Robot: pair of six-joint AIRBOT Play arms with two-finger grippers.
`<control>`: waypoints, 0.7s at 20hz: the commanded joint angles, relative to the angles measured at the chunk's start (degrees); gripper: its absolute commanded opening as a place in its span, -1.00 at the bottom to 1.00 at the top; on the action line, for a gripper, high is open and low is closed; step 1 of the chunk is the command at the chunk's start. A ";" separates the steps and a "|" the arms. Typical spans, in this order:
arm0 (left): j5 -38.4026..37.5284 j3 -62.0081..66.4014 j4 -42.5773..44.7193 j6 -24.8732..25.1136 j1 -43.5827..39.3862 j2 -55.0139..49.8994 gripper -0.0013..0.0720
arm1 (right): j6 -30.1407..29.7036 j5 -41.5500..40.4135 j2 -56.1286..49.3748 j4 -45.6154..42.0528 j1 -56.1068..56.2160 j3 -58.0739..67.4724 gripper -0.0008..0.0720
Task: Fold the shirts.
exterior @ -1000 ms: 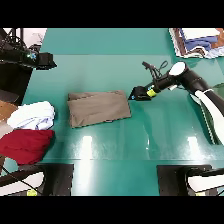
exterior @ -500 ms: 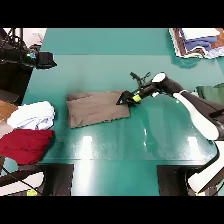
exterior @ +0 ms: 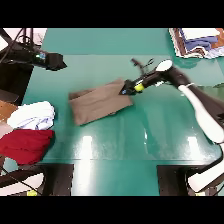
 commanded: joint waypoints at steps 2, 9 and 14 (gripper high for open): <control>0.46 0.07 -0.20 0.02 -5.31 -0.02 -0.88 | 1.77 0.96 13.49 -5.42 -14.10 -5.75 -0.93; 5.60 0.07 -0.28 -0.04 -10.47 -0.04 -0.88 | 2.16 -4.11 28.24 -9.25 -45.11 -11.37 -0.93; 7.50 0.07 -0.37 -0.07 -12.79 -0.04 -0.88 | 2.12 -9.31 26.80 -9.14 -58.49 -10.29 -0.93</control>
